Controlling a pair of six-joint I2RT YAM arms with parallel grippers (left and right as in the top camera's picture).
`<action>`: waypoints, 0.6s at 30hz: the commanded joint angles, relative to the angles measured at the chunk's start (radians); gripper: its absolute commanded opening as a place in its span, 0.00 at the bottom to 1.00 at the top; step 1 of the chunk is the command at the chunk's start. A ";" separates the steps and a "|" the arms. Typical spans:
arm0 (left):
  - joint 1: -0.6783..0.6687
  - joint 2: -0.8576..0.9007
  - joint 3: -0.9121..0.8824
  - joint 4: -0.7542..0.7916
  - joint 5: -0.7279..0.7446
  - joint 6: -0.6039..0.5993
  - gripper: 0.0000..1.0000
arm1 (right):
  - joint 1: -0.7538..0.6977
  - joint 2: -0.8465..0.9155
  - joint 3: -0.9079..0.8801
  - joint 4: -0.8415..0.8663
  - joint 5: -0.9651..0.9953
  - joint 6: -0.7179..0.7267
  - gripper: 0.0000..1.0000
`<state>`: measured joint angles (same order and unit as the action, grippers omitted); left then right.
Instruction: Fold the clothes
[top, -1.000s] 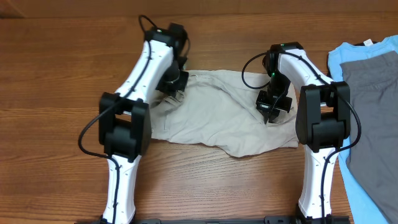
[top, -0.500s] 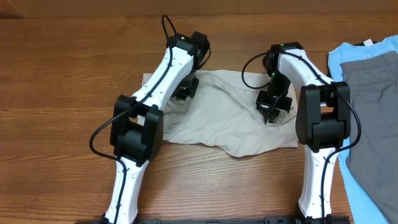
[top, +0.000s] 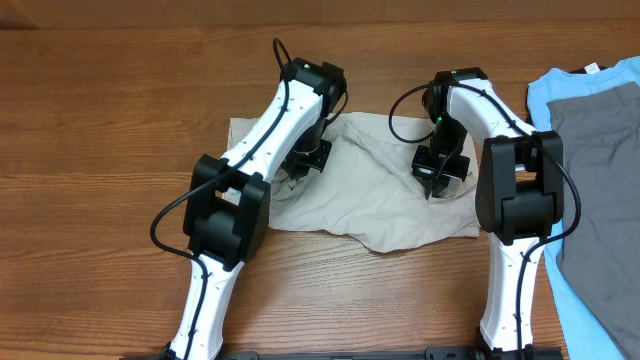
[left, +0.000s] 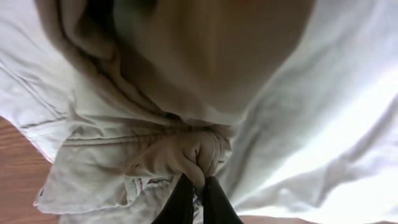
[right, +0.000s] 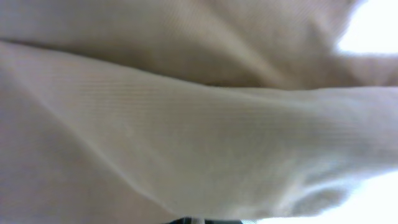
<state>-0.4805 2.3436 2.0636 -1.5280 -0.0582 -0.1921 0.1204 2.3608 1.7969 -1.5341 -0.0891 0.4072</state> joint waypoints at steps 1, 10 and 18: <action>-0.032 -0.012 -0.015 -0.008 0.076 -0.019 0.04 | -0.003 0.037 -0.011 0.094 0.081 0.012 0.04; -0.035 -0.012 -0.015 0.033 0.021 -0.018 0.18 | -0.003 0.037 -0.011 0.093 0.081 0.012 0.04; -0.037 -0.012 -0.015 0.050 -0.002 -0.018 0.22 | -0.003 0.037 -0.011 0.094 0.081 0.012 0.04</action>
<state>-0.5110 2.3436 2.0594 -1.4822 -0.0364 -0.2039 0.1204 2.3608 1.7969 -1.5345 -0.0891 0.4072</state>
